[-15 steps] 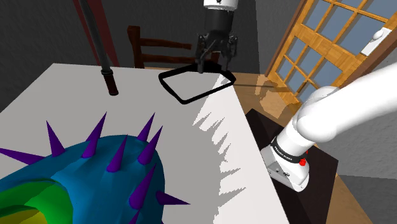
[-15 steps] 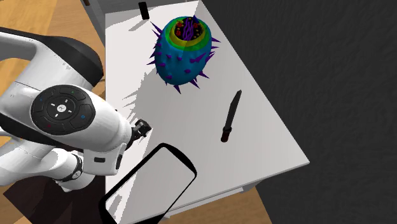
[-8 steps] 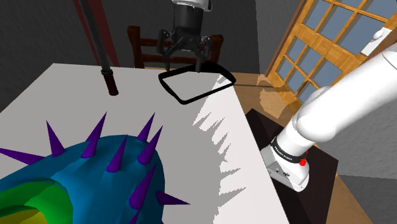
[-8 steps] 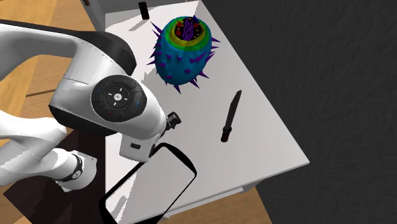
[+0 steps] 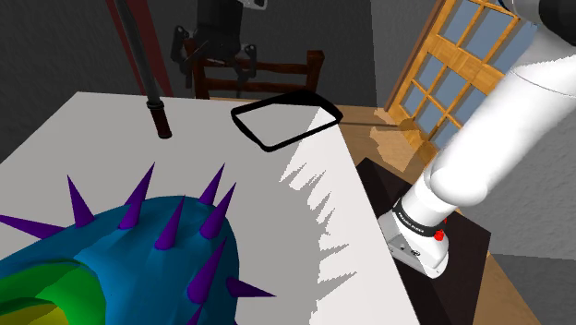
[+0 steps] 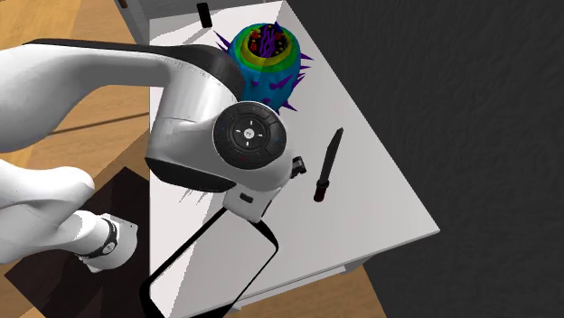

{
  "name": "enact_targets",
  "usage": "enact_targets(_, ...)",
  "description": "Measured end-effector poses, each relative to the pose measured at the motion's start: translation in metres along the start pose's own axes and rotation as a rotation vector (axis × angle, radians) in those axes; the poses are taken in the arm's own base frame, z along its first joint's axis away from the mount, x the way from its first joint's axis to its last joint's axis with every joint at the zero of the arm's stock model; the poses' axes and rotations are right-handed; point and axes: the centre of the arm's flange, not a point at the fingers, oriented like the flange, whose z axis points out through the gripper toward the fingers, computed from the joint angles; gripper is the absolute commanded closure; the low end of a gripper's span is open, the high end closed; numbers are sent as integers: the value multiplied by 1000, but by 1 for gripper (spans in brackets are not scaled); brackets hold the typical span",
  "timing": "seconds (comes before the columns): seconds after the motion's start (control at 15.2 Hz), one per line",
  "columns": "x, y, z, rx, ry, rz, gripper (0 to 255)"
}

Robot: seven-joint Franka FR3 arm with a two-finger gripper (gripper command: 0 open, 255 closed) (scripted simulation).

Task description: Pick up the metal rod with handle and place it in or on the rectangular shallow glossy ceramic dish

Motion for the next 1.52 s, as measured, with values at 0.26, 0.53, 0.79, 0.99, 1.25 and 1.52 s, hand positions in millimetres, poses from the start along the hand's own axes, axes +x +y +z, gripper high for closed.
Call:
enact_targets(0.26,16,-45,1,44,-4,101,0)
enact_targets(0.53,35,-88,0,87,-9,200,0)
enact_targets(0.79,41,-99,15,97,-10,226,0)
enact_targets(0.99,40,-100,28,98,-10,228,0)
enact_targets(1.25,41,-102,38,98,-10,228,0)
enact_targets(1.52,41,-101,39,98,-10,228,0)
